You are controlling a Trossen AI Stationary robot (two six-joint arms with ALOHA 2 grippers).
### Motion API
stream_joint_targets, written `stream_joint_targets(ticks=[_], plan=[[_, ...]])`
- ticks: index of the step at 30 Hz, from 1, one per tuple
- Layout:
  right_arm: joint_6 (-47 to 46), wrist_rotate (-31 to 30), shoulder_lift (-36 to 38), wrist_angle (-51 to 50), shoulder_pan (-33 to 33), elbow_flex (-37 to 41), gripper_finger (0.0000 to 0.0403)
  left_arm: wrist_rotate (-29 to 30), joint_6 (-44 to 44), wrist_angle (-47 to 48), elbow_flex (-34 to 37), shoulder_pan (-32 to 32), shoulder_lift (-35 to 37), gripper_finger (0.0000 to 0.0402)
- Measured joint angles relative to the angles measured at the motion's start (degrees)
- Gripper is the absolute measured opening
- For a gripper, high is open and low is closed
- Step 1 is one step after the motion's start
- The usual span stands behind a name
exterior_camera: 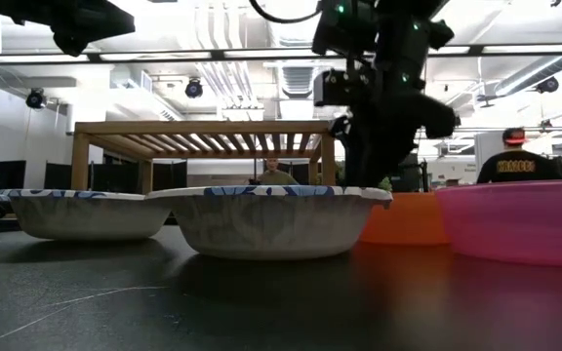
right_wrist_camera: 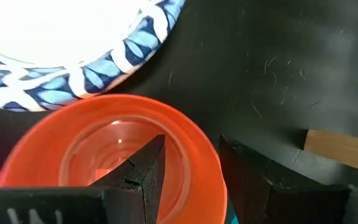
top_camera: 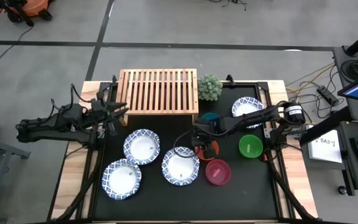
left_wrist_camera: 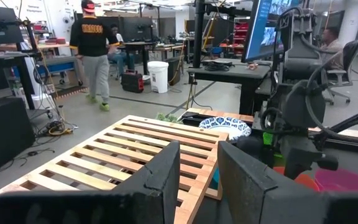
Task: Place and stack bowls onto a shelf
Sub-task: Put the orange bowl on the shelf
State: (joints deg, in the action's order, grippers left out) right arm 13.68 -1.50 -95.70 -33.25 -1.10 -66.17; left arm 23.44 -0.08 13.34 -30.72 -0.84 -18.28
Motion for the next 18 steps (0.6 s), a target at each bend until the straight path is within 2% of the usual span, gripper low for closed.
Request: stream_joint_targets(ticks=[8,16,18], plan=[[0.0,0.0,0.0,5.4,0.3,4.9,0.0112,0.0,0.0,0.0,0.0,0.0,0.0,0.0091],[0.4,0.6,0.0,5.7,1.4,5.6,0.0026,0.0,0.0,-0.1,0.0,0.0,0.0,0.0091],[0.5,0.9,0.1,4.5,1.6,5.0,0.0015,0.0,0.0,-0.3,0.0,0.0,0.0,0.0091]])
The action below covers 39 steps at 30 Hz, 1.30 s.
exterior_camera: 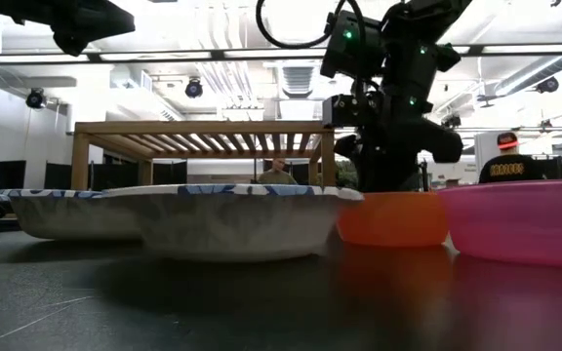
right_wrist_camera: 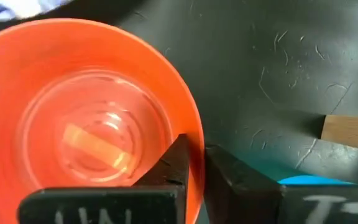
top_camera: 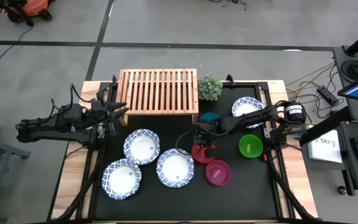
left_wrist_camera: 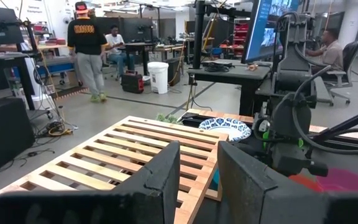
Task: Place and stack bowls onto a shelf
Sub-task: Put the orange bowl on the shelf
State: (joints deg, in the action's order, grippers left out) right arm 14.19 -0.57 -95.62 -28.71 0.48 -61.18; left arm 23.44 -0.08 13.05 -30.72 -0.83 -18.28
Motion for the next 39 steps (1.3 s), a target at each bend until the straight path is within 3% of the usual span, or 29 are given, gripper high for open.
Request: stream_joint_targets(ticks=[8,16,20,29,36,39], plan=[[-0.3,-0.5,0.0,-15.5,0.4,-9.1,0.0008,0.0,-0.6,-0.1,0.0,0.0,0.0,0.0091],[-3.1,3.6,1.9,-25.9,0.7,-19.4,0.0008,0.0,-1.8,0.0,0.0,0.0,0.0,0.0091],[-6.2,7.3,4.1,-26.3,1.5,-22.4,0.0008,0.0,-1.9,0.0,0.0,0.0,0.0,0.0091],[-9.4,7.8,7.3,-23.4,5.0,-26.9,0.0008,0.0,-1.9,0.0,0.1,0.0,-0.5,0.0091],[-14.9,-3.8,6.5,-12.0,13.4,-29.7,0.0008,0.0,-2.0,-0.1,0.1,0.0,-1.6,0.0091],[-16.1,-5.0,5.0,-7.1,18.7,-30.3,0.0008,0.0,-2.0,-0.1,0.1,0.0,-2.0,0.0091]])
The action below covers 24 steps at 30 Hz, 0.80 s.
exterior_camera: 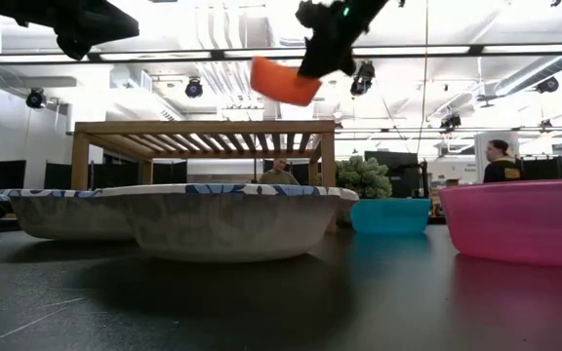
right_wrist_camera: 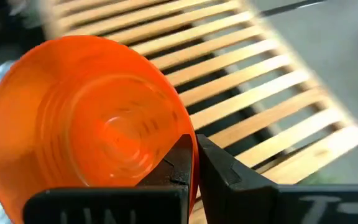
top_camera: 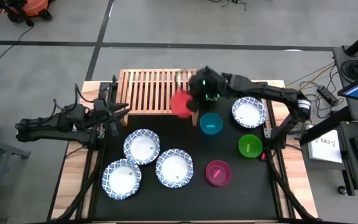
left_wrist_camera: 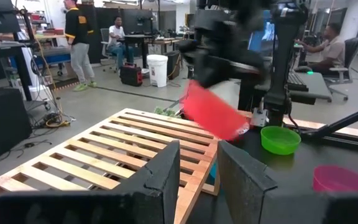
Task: Place and stack bowls onto a shelf
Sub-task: Put the orange bowl on the shelf
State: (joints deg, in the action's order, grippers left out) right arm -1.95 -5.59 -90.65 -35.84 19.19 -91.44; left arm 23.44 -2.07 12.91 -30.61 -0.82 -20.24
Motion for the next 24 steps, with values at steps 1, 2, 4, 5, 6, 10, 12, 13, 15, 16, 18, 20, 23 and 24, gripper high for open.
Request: stream_joint_targets(ticks=[1,2,4,5,6,10,12,13,15,16,18,20,23,24], plan=[[-0.1,0.0,-0.6,1.5,1.7,0.0,0.0008,0.0,0.0,0.0,0.0,0.0,-0.1,0.0091],[-0.4,0.0,-1.3,2.9,3.3,0.0,0.0008,0.0,0.0,0.0,0.0,0.0,-0.1,0.0091],[-1.1,2.2,-2.7,5.6,6.2,0.0,0.0008,0.0,0.0,0.0,0.0,0.0,-0.3,0.0091],[-1.2,4.6,-3.3,6.6,7.4,0.0,0.0008,0.0,0.0,0.0,0.0,0.0,-0.3,0.0091],[-1.5,6.9,-3.9,7.4,8.4,0.0,0.0008,0.0,0.0,0.0,0.0,0.0,-0.3,0.0091],[-3.6,10.5,-6.2,10.4,10.4,0.0,0.0015,0.0,0.0,0.0,0.0,0.0,-0.3,0.0091],[-3.7,9.9,-7.1,11.1,10.8,0.0,0.0026,0.0,0.0,0.0,0.0,0.0,-0.3,0.0091],[-3.9,9.6,-7.5,11.1,11.0,0.0,0.0033,0.0,0.0,0.0,0.0,0.0,-0.3,0.0091],[-4.0,9.5,-8.0,11.0,11.3,0.0,0.005,0.0,0.0,0.0,0.0,0.0,-0.3,0.0091],[-3.9,9.2,-8.2,11.0,11.3,0.0,0.006,0.0,0.0,0.0,0.0,0.0,-0.3,0.0091],[-3.6,8.6,-8.3,11.2,11.3,0.0,0.0079,0.0,0.0,0.0,0.0,0.0,-0.3,0.0091],[-3.4,8.6,-8.3,11.3,11.5,0.0,0.0097,0.0,0.0,0.0,0.0,0.0,-0.3,0.0091],[-2.7,8.6,-7.8,11.1,11.6,0.0,0.0119,0.0,-0.1,0.0,0.0,0.0,-0.3,0.0091],[-2.5,8.6,-7.4,11.1,11.6,0.0,0.0125,0.0,-0.4,0.0,0.0,0.0,-0.4,0.0091]])
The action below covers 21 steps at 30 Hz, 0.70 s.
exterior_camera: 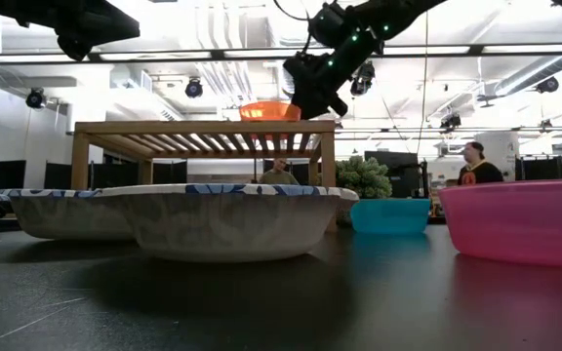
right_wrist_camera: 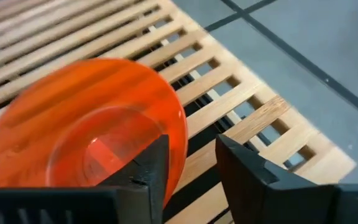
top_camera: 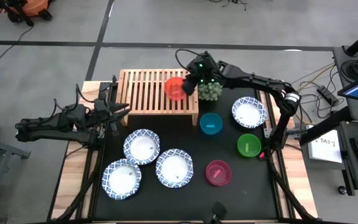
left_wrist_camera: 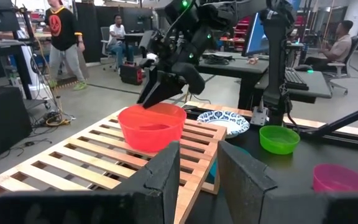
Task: Place and stack bowls onto a shelf
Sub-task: Put the orange bowl on the shelf
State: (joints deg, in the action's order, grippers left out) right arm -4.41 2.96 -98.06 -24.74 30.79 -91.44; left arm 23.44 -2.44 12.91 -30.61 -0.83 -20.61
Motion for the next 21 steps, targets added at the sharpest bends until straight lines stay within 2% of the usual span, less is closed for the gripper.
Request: stream_joint_targets(ticks=[4,8,12,18,21], plan=[[1.3,0.0,2.3,-0.2,-0.1,0.0,0.0136,0.0,-1.5,0.0,0.0,0.0,-0.5,0.0091],[3.1,0.0,4.4,-3.0,-1.4,0.0,0.0126,0.0,-2.9,0.0,0.0,0.0,-1.3,0.0091],[5.5,0.0,6.2,-7.0,-3.2,0.0,0.0092,0.0,-3.1,0.0,0.0,0.0,-2.3,0.0091],[7.2,0.2,6.9,-13.0,-5.2,1.3,0.0019,0.0,-3.1,0.0,0.0,0.0,-3.5,0.0091],[7.2,0.4,6.9,-12.5,-6.4,4.3,0.0012,0.0,-3.0,0.0,0.0,0.0,-3.8,0.0091]])
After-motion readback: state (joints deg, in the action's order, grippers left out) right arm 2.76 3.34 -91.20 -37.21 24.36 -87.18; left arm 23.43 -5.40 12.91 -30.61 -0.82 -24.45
